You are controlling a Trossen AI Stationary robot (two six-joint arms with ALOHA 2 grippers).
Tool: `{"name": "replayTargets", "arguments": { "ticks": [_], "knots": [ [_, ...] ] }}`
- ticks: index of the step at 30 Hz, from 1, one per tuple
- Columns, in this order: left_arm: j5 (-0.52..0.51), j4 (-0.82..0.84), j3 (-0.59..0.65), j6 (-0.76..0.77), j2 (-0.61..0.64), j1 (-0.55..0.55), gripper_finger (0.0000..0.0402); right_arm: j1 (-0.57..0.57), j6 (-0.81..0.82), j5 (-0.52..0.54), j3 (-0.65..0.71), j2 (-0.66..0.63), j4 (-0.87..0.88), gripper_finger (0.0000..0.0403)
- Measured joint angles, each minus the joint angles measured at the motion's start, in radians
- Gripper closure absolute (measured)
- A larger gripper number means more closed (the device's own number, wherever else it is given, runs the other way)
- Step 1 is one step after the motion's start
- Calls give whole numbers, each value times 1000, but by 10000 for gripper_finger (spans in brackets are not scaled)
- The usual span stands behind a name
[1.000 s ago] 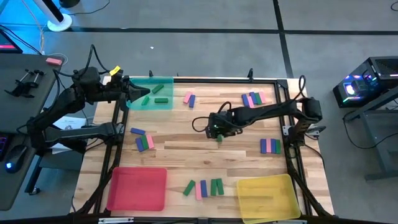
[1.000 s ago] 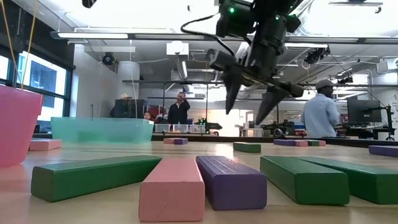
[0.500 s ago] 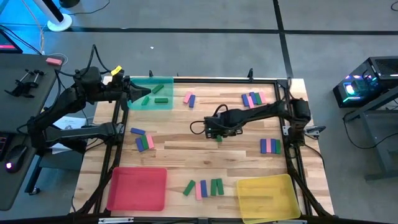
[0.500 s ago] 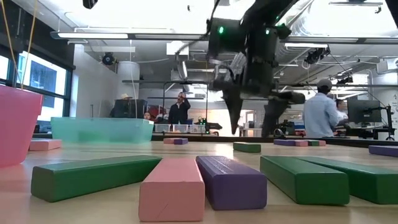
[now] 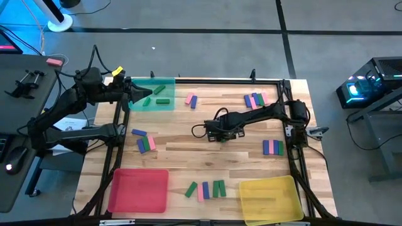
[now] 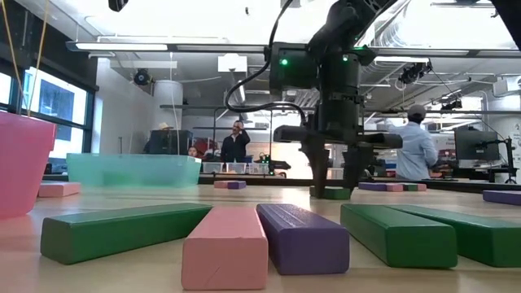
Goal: Sort blocks
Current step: Put the green block into the blue bin
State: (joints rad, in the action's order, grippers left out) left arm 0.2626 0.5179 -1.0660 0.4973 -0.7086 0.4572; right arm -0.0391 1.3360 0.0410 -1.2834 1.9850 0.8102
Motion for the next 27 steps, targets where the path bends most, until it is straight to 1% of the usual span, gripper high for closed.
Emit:
{"name": "replayTargets", "arguments": {
  "ticks": [3,4,9,12,16,18,20,21,24,27],
  "knots": [
    [0,-1,0,0,0,0,401,6,-24,0,1,-3,12,355],
    [0,-1,0,0,0,0,401,8,-36,1,0,-7,14,364],
    [1,-32,0,19,-2,0,401,26,-34,-3,4,-48,47,364],
    [1,-88,0,26,-13,0,401,40,-35,10,5,-128,91,364],
    [1,-159,-1,17,-50,0,401,65,-41,105,4,-258,143,364],
    [2,-186,-1,17,-82,0,401,86,-64,148,4,-337,128,364],
    [5,-187,-1,11,-124,-2,401,102,-111,168,3,-420,118,364],
    [23,-187,-1,-8,-149,-5,401,110,-146,170,3,-455,100,364],
    [107,-194,-1,-98,-243,-30,399,126,-269,172,3,-557,32,364],
    [170,-276,0,-165,-345,-80,381,128,-377,156,2,-634,-34,364]
  ]
}}
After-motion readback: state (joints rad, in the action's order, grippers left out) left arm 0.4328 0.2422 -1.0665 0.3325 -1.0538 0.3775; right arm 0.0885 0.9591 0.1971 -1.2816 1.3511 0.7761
